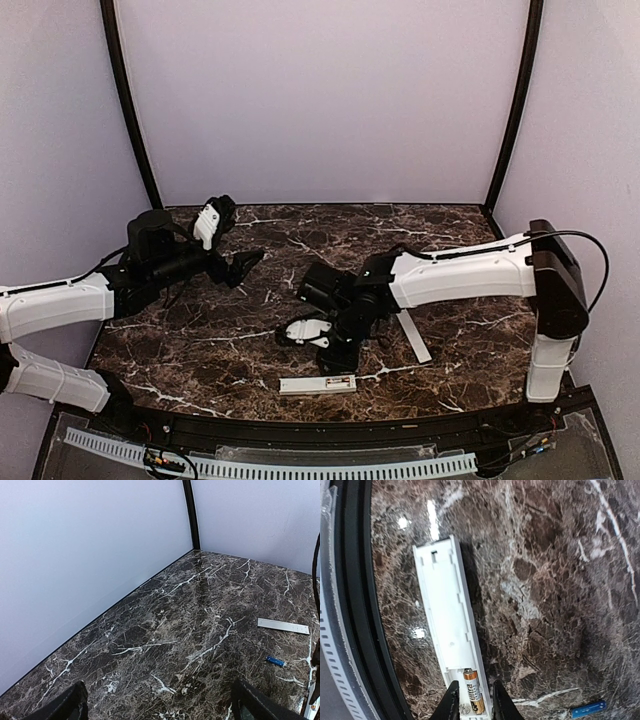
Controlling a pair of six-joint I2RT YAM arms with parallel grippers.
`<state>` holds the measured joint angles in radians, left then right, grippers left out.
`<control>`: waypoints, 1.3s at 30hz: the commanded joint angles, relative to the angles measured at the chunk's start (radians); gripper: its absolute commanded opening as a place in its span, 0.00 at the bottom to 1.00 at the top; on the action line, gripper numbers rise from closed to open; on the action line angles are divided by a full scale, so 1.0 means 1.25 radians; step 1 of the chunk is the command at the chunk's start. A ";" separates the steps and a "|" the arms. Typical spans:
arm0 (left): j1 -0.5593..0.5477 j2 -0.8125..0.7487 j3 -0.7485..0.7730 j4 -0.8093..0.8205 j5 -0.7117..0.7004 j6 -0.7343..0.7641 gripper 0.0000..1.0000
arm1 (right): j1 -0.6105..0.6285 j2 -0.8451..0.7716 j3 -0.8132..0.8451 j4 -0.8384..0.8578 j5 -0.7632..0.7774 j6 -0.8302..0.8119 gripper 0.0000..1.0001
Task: Load the batteries into the remote control
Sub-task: Load the battery into the battery compartment, then pick up the battery at the center of the board.
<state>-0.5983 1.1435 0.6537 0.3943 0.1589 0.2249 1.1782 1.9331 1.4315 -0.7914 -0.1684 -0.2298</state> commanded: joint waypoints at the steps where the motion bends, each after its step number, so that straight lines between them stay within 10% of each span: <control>1: 0.004 -0.025 0.001 -0.002 0.018 0.001 0.99 | -0.047 -0.103 0.023 0.073 -0.047 0.057 0.26; 4: 0.004 -0.027 0.002 -0.004 0.018 -0.003 0.99 | -0.131 -0.126 0.024 0.077 -0.005 0.196 0.39; 13: 0.004 -0.028 0.006 -0.008 0.019 -0.010 0.99 | -0.231 0.048 0.134 -0.177 0.146 0.533 0.38; 39: 0.004 -0.036 0.007 -0.019 0.018 0.013 0.99 | -0.208 0.189 0.147 -0.218 0.112 0.555 0.00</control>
<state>-0.5983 1.1271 0.6537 0.3889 0.1761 0.2253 0.9089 2.1361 1.6123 -1.0332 -0.0254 0.4786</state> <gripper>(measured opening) 0.989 0.030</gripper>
